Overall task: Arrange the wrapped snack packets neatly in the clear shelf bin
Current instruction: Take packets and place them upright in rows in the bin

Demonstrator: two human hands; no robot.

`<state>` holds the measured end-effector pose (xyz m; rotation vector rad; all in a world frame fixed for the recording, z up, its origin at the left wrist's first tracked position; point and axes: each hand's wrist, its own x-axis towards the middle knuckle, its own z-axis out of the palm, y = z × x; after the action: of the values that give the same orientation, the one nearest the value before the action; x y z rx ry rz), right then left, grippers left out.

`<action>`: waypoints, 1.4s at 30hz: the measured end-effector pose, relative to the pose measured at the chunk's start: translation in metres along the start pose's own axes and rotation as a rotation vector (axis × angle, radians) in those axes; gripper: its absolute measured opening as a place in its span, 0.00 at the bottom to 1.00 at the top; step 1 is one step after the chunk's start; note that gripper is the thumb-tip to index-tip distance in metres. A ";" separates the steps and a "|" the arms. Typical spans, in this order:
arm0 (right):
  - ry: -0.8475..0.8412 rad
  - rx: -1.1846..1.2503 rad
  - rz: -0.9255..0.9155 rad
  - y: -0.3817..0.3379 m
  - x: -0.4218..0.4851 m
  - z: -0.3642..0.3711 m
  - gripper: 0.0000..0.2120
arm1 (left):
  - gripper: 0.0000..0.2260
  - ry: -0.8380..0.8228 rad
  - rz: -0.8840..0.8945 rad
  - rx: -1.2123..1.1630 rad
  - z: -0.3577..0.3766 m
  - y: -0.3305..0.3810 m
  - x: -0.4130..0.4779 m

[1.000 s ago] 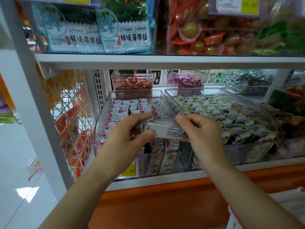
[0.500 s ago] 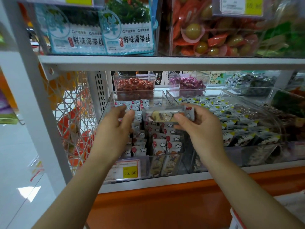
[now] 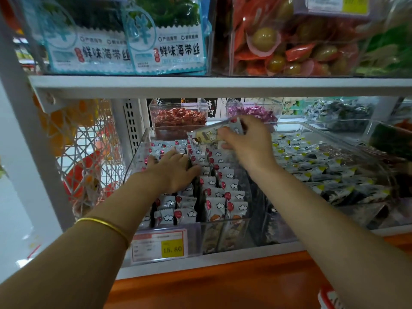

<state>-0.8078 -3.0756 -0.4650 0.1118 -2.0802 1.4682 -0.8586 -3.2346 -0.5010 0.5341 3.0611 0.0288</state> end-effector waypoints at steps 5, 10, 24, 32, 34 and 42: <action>-0.131 -0.245 -0.118 0.005 0.038 0.034 0.15 | 0.39 -0.052 0.013 0.073 0.000 -0.001 -0.013; -0.331 -0.542 -0.222 0.009 0.053 0.060 0.18 | 0.30 0.027 -0.002 -0.020 0.004 0.001 -0.024; -0.720 -0.832 -0.208 0.031 0.062 0.084 0.15 | 0.30 0.108 0.021 -0.127 0.012 -0.006 -0.046; -0.473 -0.745 -0.253 0.035 0.081 0.100 0.11 | 0.29 0.100 -0.003 -0.175 0.014 -0.004 -0.050; -0.457 -0.925 -0.309 0.042 0.082 0.109 0.09 | 0.29 0.096 -0.006 -0.178 0.013 -0.003 -0.050; -0.407 -0.806 -0.258 0.033 0.084 0.110 0.06 | 0.28 0.157 0.004 -0.232 0.008 -0.001 -0.055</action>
<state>-0.9346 -3.1383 -0.4751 0.3618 -2.7013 0.4031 -0.8067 -3.2539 -0.5073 0.5467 3.1451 0.4400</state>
